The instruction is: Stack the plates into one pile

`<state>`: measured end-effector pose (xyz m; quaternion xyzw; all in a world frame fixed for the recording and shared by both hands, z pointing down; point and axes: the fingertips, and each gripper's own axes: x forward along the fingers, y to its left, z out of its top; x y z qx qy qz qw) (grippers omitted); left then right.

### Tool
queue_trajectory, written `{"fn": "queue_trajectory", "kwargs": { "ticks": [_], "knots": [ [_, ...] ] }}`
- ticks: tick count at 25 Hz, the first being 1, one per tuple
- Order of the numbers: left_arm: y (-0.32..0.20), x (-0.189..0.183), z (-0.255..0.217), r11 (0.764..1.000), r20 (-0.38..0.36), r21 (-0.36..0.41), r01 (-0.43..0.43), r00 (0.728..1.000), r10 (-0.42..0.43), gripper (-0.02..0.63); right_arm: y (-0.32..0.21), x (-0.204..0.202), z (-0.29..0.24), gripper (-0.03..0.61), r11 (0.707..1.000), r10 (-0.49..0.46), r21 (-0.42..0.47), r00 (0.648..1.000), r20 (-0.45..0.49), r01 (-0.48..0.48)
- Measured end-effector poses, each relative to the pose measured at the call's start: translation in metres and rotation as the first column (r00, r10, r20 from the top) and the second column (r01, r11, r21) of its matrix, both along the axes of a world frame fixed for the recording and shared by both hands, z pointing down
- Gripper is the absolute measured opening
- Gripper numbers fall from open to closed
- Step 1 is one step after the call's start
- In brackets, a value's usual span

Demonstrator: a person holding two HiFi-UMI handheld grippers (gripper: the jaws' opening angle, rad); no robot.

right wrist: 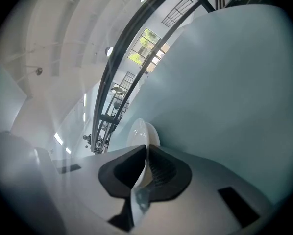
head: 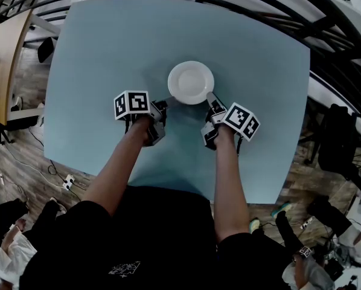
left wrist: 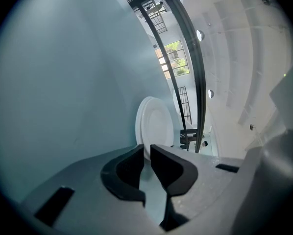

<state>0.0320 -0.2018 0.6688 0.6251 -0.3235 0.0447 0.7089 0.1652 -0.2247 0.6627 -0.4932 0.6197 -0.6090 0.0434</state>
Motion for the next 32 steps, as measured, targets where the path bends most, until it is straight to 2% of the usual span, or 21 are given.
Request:
{"fn": "queue_trajectory", "kwargs": {
  "ticks": [9, 12, 16, 22, 27, 32],
  "knots": [
    [0.000, -0.003, 0.002, 1.000, 0.003, -0.004, 0.012, 1.000, -0.012, 0.026, 0.000, -0.005, 0.002, 0.025, 0.993, -0.120, -0.001, 0.980, -0.156, 0.121],
    [-0.001, -0.001, 0.002, 1.000, 0.004, -0.006, 0.017, 1.000, -0.017, 0.027, 0.001, -0.004, 0.003, 0.025, 0.984, -0.176, -0.008, 0.958, -0.226, 0.179],
    [-0.001, -0.001, 0.000, 1.000, 0.003, -0.007, 0.017, 1.000, -0.017, 0.028, 0.000, -0.009, 0.003, 0.035, 0.965, -0.255, -0.023, 0.909, -0.331, 0.262],
    [0.000, -0.007, -0.002, 1.000, 0.002, 0.006, 0.021, 1.000, -0.021, 0.028, 0.000, -0.005, 0.002, 0.037, 0.965, -0.245, -0.026, 0.868, -0.432, 0.260],
    [-0.001, -0.005, -0.006, 0.999, 0.011, 0.023, 0.029, 1.000, -0.029, 0.028, -0.002, 0.005, -0.001, 0.037, 0.968, -0.228, -0.011, 0.870, -0.437, 0.249],
    [-0.002, -0.010, -0.013, 0.998, 0.012, 0.034, 0.047, 0.999, -0.047, 0.027, 0.001, -0.003, -0.012, 0.025, 0.967, -0.222, 0.030, 0.889, -0.400, 0.255]
  ]
}}
